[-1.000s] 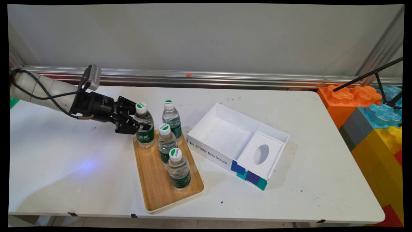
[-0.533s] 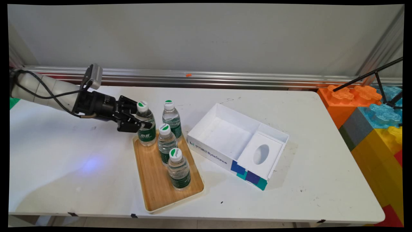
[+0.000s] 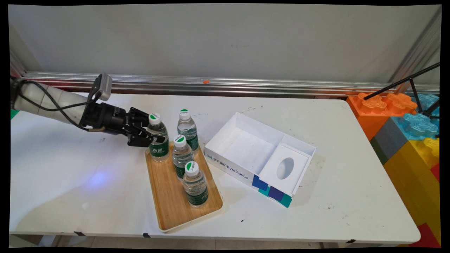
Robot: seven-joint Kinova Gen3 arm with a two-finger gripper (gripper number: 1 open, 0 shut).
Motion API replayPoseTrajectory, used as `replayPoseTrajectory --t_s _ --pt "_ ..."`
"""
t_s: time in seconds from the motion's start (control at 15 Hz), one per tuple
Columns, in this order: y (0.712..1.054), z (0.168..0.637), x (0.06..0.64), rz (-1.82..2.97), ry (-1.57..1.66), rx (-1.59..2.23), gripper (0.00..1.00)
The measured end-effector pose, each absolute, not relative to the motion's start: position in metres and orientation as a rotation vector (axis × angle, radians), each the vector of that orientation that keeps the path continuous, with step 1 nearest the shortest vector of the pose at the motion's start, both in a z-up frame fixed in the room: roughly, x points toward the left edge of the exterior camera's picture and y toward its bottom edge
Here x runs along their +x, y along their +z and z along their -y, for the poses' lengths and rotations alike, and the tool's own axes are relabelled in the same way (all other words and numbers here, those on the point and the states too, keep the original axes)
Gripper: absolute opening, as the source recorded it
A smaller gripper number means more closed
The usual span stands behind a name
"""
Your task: Place the picked object on the tray
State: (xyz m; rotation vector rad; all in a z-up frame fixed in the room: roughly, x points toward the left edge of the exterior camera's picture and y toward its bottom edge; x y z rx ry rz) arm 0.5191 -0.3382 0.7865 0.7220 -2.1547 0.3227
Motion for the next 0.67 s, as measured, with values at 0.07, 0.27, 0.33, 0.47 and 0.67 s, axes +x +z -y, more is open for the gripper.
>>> replayPoseTrajectory --t_s 0.07,0.27,0.33,0.47,0.67 --pt "0.785 0.337 0.52 2.157 0.32 0.724 0.0" --pt "0.779 0.335 0.522 2.164 0.313 0.724 0.0" --pt "0.778 0.334 0.522 2.166 0.312 0.723 0.0" --pt "0.775 0.332 0.523 2.167 0.308 0.716 1.0" --pt "0.772 0.33 0.523 2.17 0.302 0.707 1.0"
